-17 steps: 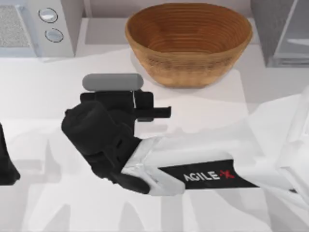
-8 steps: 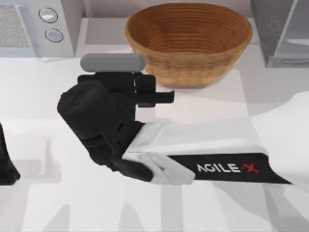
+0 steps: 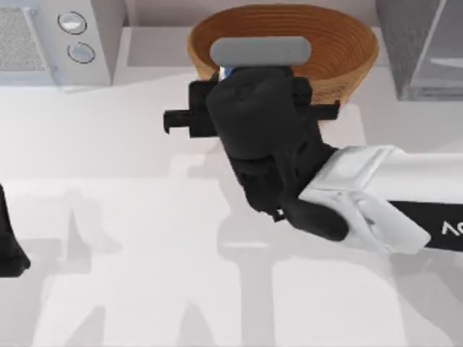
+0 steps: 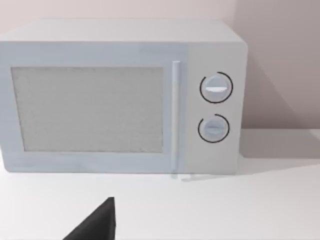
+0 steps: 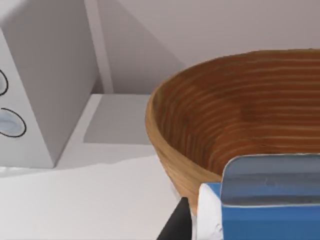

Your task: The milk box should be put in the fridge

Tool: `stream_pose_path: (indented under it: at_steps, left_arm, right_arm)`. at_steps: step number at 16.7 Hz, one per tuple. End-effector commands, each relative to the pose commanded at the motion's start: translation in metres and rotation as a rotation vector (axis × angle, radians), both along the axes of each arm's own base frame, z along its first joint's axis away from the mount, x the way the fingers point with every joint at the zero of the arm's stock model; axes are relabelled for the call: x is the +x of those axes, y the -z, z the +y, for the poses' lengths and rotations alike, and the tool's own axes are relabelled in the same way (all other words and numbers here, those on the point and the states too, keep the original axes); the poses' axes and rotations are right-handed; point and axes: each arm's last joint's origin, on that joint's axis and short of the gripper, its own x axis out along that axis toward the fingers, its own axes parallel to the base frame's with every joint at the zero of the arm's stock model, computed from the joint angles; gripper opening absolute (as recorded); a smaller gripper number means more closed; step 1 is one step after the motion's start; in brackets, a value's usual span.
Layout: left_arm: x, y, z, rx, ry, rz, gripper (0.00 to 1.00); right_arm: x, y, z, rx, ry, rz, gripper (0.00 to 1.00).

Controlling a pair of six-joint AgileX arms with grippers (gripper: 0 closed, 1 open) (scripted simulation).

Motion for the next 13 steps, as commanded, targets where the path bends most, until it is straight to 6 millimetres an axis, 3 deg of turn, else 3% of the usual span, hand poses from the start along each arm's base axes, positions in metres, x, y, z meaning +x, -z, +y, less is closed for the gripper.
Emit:
stream_pose_path:
  at_steps: [3, 7, 13]
  left_arm:
    - [0.0, 0.0, 0.0, 0.0, 0.0, 0.0, 1.0]
    - [0.0, 0.0, 0.0, 0.0, 0.0, 0.0, 1.0]
    - [0.0, 0.0, 0.0, 0.0, 0.0, 0.0, 1.0]
  right_arm:
    - [-0.013, -0.025, -0.067, 0.046, -0.061, 0.007, 0.0]
    - [-0.041, -0.023, -0.151, 0.061, -0.107, 0.015, 0.0]
    - [-0.101, -0.028, -0.237, 0.101, -0.091, -0.187, 0.0]
